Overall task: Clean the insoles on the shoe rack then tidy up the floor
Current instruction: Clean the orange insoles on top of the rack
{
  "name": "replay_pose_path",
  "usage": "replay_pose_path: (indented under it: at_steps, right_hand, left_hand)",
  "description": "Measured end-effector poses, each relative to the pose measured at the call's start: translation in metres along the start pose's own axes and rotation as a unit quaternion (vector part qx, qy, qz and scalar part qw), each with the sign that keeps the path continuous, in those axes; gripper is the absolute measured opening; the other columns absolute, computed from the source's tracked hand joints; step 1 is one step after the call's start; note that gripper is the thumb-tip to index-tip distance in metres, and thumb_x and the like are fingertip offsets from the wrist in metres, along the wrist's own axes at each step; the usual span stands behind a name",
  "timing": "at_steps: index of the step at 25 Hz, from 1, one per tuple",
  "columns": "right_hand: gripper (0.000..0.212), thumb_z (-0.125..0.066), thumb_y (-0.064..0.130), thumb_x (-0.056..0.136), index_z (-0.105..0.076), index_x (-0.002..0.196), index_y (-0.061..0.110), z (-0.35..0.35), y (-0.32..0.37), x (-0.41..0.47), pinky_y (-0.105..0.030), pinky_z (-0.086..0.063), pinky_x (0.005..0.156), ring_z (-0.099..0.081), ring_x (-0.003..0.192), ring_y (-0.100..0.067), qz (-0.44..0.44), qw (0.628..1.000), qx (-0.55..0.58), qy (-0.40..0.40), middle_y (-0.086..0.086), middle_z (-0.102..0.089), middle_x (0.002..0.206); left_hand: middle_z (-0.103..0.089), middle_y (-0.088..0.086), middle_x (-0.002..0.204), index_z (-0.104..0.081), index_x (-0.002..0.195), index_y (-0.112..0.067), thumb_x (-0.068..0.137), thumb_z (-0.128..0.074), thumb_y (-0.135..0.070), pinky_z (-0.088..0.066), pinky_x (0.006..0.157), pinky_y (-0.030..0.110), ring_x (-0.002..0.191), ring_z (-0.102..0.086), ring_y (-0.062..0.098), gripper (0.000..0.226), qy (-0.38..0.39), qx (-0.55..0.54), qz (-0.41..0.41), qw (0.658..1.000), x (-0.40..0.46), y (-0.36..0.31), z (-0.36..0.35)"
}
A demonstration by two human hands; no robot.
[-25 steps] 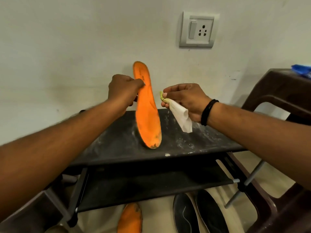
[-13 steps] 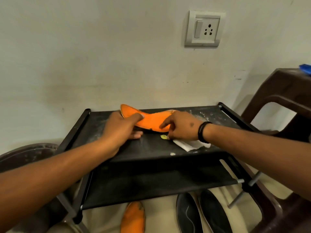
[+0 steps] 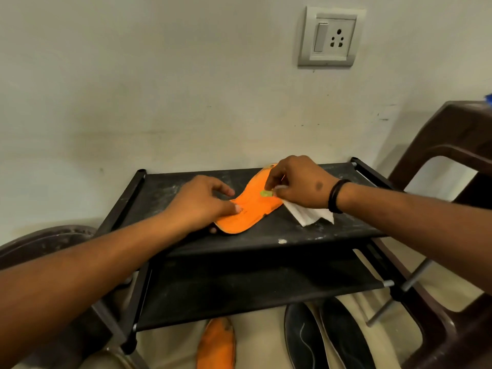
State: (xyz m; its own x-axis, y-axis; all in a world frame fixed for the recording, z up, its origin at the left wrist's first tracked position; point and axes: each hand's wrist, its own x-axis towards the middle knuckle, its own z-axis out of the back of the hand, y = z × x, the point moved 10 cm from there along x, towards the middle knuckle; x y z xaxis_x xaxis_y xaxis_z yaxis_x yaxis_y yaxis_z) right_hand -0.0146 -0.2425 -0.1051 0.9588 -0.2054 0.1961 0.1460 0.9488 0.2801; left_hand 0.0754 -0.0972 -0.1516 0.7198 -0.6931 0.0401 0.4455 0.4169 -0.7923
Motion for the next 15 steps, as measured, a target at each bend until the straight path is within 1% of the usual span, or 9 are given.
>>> replay_pose_path:
  at_steps: [2, 3, 6, 7, 8, 10, 12, 13, 15]
  right_hand:
    - [0.019, -0.064, 0.008, 0.085, -0.077, 0.094, 0.018, 0.003, -0.002, -0.001, -0.025, -0.05, 0.083, -0.061, 0.085, -0.007, 0.006, 1.0, -0.013, -0.023, 0.002, -0.074, 0.101]
    - [0.018, -0.064, 0.01, 0.086, -0.077, 0.095, 0.019, -0.002, -0.004, -0.003, -0.028, -0.051, 0.087, -0.064, 0.09, -0.01, 0.01, 0.999, -0.032, -0.017, 0.003, -0.074, 0.102]
    - [0.018, -0.062, 0.015, 0.09, -0.077, 0.099, 0.016, -0.027, -0.008, -0.007, -0.026, -0.047, 0.089, -0.065, 0.1, -0.017, 0.012, 0.997, -0.077, 0.016, 0.0, -0.073, 0.105]
    - [0.019, -0.06, 0.014, 0.09, -0.077, 0.098, 0.012, -0.032, -0.008, -0.006, -0.027, -0.048, 0.087, -0.065, 0.098, -0.021, 0.009, 0.996, -0.084, 0.018, -0.004, -0.073, 0.104]
    - [0.019, -0.059, 0.013, 0.087, -0.076, 0.093, 0.007, -0.036, -0.005, -0.005, -0.032, -0.051, 0.084, -0.065, 0.094, -0.026, 0.013, 0.995, -0.094, 0.02, -0.01, -0.072, 0.099]
    - [0.017, -0.055, 0.01, 0.081, -0.069, 0.082, 0.001, -0.048, 0.004, -0.005, -0.041, -0.051, 0.07, -0.061, 0.081, -0.033, 0.035, 0.987, -0.148, 0.056, -0.02, -0.066, 0.086]
    - [0.013, -0.055, 0.009, 0.083, -0.065, 0.078, 0.003, -0.053, 0.015, -0.008, -0.034, -0.039, 0.058, -0.057, 0.079, -0.03, 0.053, 0.966, -0.236, 0.095, -0.015, -0.061, 0.08]
    - [0.012, -0.056, 0.01, 0.085, -0.065, 0.078, 0.007, -0.05, 0.021, -0.01, -0.031, -0.033, 0.056, -0.056, 0.083, -0.029, 0.061, 0.955, -0.273, 0.097, -0.01, -0.059, 0.079]
    - [0.008, -0.058, 0.013, 0.087, -0.064, 0.081, 0.012, -0.04, 0.029, -0.007, -0.03, -0.032, 0.059, -0.052, 0.093, -0.029, 0.065, 0.943, -0.315, 0.085, -0.006, -0.055, 0.087]
  left_hand:
    - [-0.064, -0.007, 0.096, -0.07, 0.117, -0.031, 0.076, -0.082, -0.042, -0.05, 0.076, 0.029, 0.086, -0.062, 0.008, 0.044, -0.027, 0.175, -0.095, 0.98, -0.003, -0.018, 0.001]
    - [-0.059, -0.008, 0.1, -0.07, 0.118, -0.035, 0.076, -0.081, -0.046, -0.046, 0.078, 0.027, 0.091, -0.058, 0.006, 0.044, -0.013, 0.198, -0.123, 0.972, -0.005, -0.022, -0.003]
    - [-0.056, -0.005, 0.109, -0.071, 0.119, -0.039, 0.083, -0.074, -0.052, -0.043, 0.088, 0.03, 0.103, -0.054, 0.013, 0.038, 0.064, 0.211, -0.145, 0.965, -0.013, -0.019, -0.024]
    - [-0.055, -0.004, 0.114, -0.071, 0.12, -0.04, 0.085, -0.07, -0.053, -0.043, 0.095, 0.033, 0.109, -0.052, 0.017, 0.037, 0.072, 0.224, -0.144, 0.961, -0.014, -0.018, -0.028]
    - [-0.054, -0.003, 0.117, -0.069, 0.121, -0.041, 0.087, -0.067, -0.054, -0.043, 0.099, 0.037, 0.113, -0.05, 0.02, 0.037, 0.074, 0.24, -0.143, 0.957, -0.013, -0.016, -0.03]
    - [-0.052, -0.003, 0.12, -0.068, 0.123, -0.042, 0.089, -0.063, -0.057, -0.042, 0.102, 0.042, 0.115, -0.047, 0.023, 0.038, 0.065, 0.266, -0.14, 0.952, -0.013, -0.017, -0.029]
    - [-0.052, -0.004, 0.121, -0.067, 0.124, -0.043, 0.089, -0.061, -0.059, -0.042, 0.101, 0.043, 0.115, -0.046, 0.023, 0.039, 0.059, 0.286, -0.141, 0.946, -0.015, -0.019, -0.029]
    - [-0.053, -0.004, 0.121, -0.067, 0.123, -0.044, 0.089, -0.06, -0.06, -0.043, 0.1, 0.044, 0.115, -0.047, 0.023, 0.039, 0.057, 0.294, -0.141, 0.944, -0.016, -0.02, -0.029]
    - [-0.054, -0.004, 0.122, -0.067, 0.124, -0.044, 0.089, -0.059, -0.061, -0.043, 0.099, 0.045, 0.115, -0.048, 0.024, 0.04, 0.057, 0.306, -0.14, 0.94, -0.017, -0.021, -0.029]
